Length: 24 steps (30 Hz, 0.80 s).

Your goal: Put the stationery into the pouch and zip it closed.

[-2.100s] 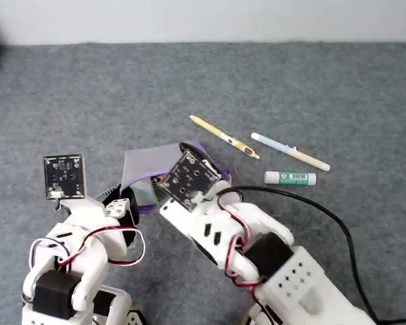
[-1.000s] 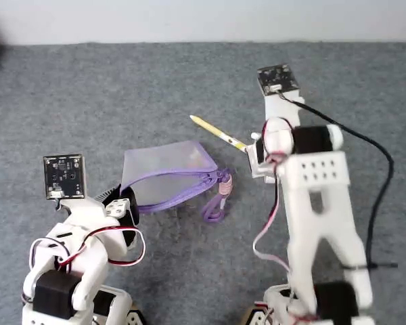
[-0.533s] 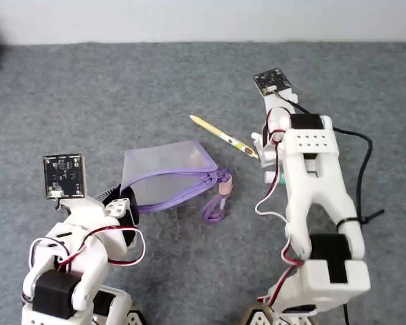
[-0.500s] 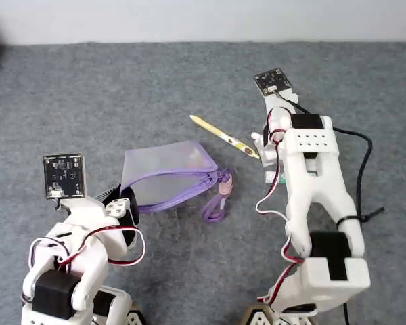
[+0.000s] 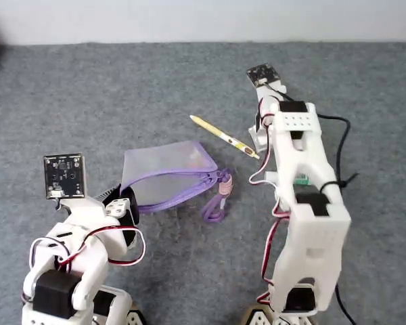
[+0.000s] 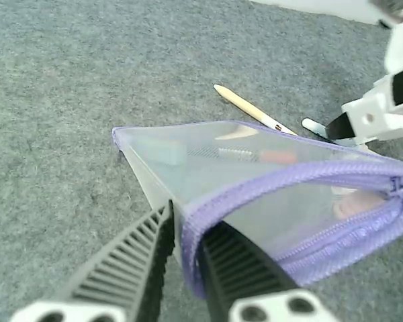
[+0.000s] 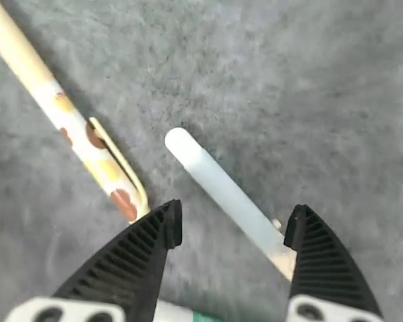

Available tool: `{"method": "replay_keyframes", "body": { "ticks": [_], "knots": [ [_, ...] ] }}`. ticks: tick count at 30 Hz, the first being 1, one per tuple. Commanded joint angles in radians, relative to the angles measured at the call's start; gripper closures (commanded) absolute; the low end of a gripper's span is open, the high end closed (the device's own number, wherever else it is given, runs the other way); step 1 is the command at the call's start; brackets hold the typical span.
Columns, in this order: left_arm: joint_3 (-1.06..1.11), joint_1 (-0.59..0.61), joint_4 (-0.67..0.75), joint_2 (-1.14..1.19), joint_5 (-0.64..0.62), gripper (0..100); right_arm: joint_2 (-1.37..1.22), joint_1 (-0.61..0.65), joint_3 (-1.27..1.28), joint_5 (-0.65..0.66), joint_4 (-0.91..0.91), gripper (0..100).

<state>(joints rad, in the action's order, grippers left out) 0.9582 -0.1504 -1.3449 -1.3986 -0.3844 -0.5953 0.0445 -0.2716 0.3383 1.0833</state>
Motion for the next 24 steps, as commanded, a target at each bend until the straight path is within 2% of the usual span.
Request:
{"method": "replay_keyframes", "body": {
  "ticks": [1, 4, 9, 11, 14, 21, 24],
  "knots": [
    [-0.039, 0.006, 0.005, 0.021, -0.012, 99, -0.097, -0.008, -0.166, 0.011, 0.05, 74.3],
    [-0.039, 0.006, 0.005, 0.021, -0.012, 99, -0.197, -0.012, -0.249, 0.015, 0.085, 78.4],
    [-0.041, 0.006, 0.005, 0.021, -0.012, 99, -0.262, -0.005, -0.384, 0.017, 0.159, 99.8],
    [-0.045, 0.006, 0.005, 0.021, -0.012, 99, -0.262, -0.005, -0.436, 0.017, 0.203, 96.4],
    [-0.047, 0.006, 0.006, 0.02, -0.012, 99, -0.262, -0.007, -0.552, 0.011, 0.306, 99.1],
    [-0.065, 0.005, -0.011, 0.023, -0.012, 99, -0.262, -0.002, -0.977, -0.034, 0.697, 99.1],
    [-0.102, 0.005, -0.052, 0.023, -0.012, 99, -0.257, -0.01, -1.134, -0.058, 0.714, 99.1]
  ]
}}
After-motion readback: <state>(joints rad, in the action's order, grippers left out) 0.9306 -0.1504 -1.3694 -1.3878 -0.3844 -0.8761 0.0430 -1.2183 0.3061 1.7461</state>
